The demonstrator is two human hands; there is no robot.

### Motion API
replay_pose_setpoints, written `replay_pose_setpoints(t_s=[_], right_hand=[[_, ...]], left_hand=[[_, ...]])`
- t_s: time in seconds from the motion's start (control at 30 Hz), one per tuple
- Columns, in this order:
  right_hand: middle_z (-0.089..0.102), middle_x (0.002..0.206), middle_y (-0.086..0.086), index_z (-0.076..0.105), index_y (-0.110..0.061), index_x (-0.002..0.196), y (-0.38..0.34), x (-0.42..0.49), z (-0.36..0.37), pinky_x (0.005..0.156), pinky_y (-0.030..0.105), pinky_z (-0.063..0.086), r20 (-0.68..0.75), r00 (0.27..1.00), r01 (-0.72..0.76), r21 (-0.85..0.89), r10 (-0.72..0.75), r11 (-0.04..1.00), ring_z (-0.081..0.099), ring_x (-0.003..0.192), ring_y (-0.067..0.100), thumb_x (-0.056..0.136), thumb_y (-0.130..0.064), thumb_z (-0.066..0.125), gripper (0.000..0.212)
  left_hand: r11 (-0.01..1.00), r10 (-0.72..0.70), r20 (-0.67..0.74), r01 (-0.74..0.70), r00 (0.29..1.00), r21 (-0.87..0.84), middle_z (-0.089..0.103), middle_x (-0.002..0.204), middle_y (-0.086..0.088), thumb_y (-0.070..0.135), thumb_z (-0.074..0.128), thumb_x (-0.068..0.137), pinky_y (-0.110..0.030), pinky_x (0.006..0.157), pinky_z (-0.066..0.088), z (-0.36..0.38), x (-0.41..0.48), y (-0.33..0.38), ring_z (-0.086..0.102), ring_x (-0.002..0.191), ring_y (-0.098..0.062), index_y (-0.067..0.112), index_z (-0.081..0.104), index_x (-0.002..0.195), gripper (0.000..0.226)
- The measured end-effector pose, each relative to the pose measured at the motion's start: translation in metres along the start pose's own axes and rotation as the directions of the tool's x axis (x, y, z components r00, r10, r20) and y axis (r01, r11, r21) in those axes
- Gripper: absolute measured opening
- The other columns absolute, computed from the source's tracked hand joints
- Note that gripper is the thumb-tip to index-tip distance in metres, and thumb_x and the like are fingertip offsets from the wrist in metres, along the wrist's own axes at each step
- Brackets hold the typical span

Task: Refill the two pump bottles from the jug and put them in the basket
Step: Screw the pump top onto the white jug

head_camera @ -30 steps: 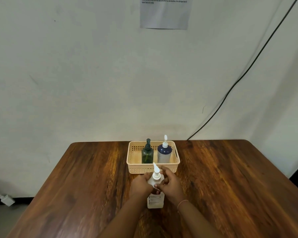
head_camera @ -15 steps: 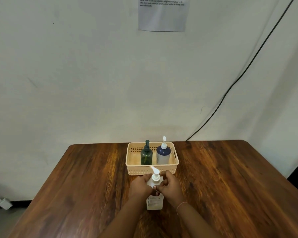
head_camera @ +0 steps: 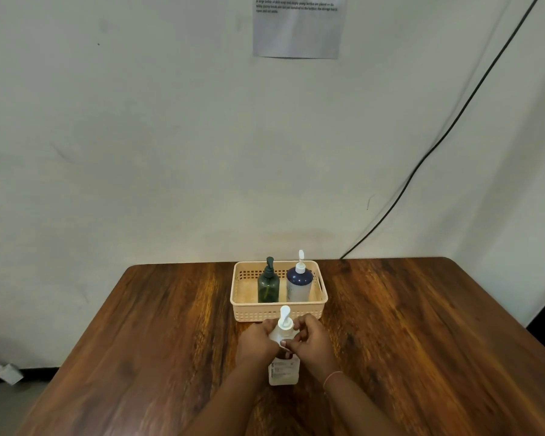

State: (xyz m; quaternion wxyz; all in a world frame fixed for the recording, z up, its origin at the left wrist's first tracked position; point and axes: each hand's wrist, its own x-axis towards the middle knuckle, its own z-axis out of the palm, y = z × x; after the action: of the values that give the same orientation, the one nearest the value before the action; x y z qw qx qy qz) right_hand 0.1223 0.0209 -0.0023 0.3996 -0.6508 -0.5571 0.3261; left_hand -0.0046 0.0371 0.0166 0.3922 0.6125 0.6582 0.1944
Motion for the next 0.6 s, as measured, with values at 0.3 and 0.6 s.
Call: replay_pose_setpoints(t_s=[0.3,0.6], right_hand=[[0.056,0.109,-0.003,0.056,-0.022,0.118,-0.0016,-0.0002,0.0018,0.066,0.009,0.049,0.001,0.997,0.075,0.009,-0.075,0.997,0.058,0.094,0.016,0.069,-0.008,0.076,0.055],[0.059,0.095,0.0,0.06,-0.019,0.097,-0.0033,0.0002,0.0004,0.057,0.01,0.048,-0.01,0.999,0.036,0.011,-0.036,0.999,0.057,0.075,0.008,0.07,-0.009,0.076,0.033]], left_hand=[[1.0,-0.004,0.003,0.004,1.0,-0.031,0.064,0.125,0.002,0.018,0.079,0.064,-0.025,0.083,0.047,-0.0013,-0.0009,-0.0002,0.058,0.115,-0.02,0.03,0.053,0.131,0.073],[1.0,-0.009,-0.006,0.008,1.0,-0.019,0.061,0.13,0.0,0.023,0.08,0.064,-0.032,0.095,0.048,-0.0024,-0.0029,0.0027,0.055,0.12,-0.022,0.029,0.051,0.134,0.077]])
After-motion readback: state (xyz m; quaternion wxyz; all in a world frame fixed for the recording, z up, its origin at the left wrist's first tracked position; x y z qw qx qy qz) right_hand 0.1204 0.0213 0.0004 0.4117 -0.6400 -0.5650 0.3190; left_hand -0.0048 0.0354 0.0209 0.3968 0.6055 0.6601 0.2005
